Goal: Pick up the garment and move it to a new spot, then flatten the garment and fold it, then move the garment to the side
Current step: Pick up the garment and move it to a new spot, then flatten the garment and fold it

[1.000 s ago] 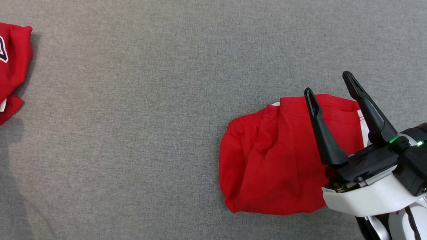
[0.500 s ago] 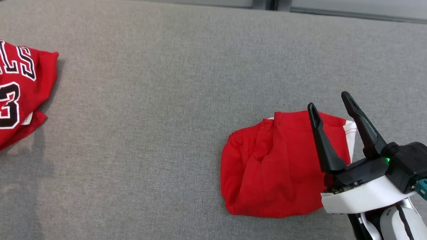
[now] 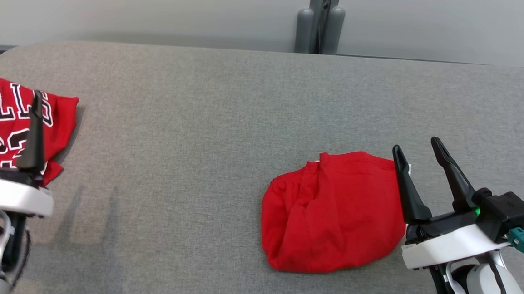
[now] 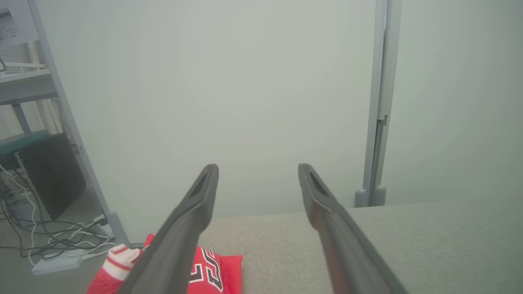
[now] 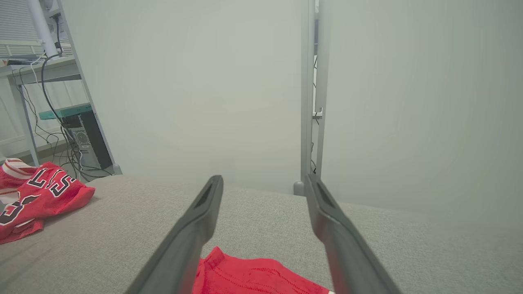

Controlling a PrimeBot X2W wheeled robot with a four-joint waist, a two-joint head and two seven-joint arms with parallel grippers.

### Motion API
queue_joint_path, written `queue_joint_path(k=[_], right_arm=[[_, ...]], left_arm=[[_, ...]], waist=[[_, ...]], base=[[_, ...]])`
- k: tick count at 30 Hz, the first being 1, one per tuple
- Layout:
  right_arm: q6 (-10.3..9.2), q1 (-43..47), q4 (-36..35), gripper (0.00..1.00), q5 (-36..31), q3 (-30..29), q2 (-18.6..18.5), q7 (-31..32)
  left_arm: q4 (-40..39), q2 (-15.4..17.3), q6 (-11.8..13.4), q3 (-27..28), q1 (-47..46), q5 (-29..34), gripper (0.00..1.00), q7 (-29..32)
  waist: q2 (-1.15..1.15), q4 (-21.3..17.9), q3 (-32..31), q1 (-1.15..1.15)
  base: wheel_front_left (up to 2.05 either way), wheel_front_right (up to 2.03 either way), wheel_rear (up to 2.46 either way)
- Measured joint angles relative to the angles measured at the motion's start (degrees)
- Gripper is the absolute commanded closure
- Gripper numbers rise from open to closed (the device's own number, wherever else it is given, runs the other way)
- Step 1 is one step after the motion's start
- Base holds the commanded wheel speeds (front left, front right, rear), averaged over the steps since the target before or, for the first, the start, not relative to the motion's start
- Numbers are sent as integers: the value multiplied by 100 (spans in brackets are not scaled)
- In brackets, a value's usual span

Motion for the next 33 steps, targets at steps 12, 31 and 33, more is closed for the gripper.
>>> queue_joint_path(k=[12, 31, 33], right_arm=[[0, 202, 537, 0, -38, -215, 85, -153], [0, 773, 801, 0, 12, -469, 231, -160], [0, 775, 790, 0, 7, -499, 236, -160]], left_arm=[[-942, -958, -26, 386, 1240, 449, 0, 1], [-1217, -1684, 67, 344, 2164, 854, 0, 1], [-1222, -1704, 45, 366, 2164, 862, 0, 0]], waist=[[0, -351, -402, 0], [0, -462, -785, 0], [0, -476, -777, 0]], base=[[0, 0, 0], [0, 0, 0], [0, 0, 0]])
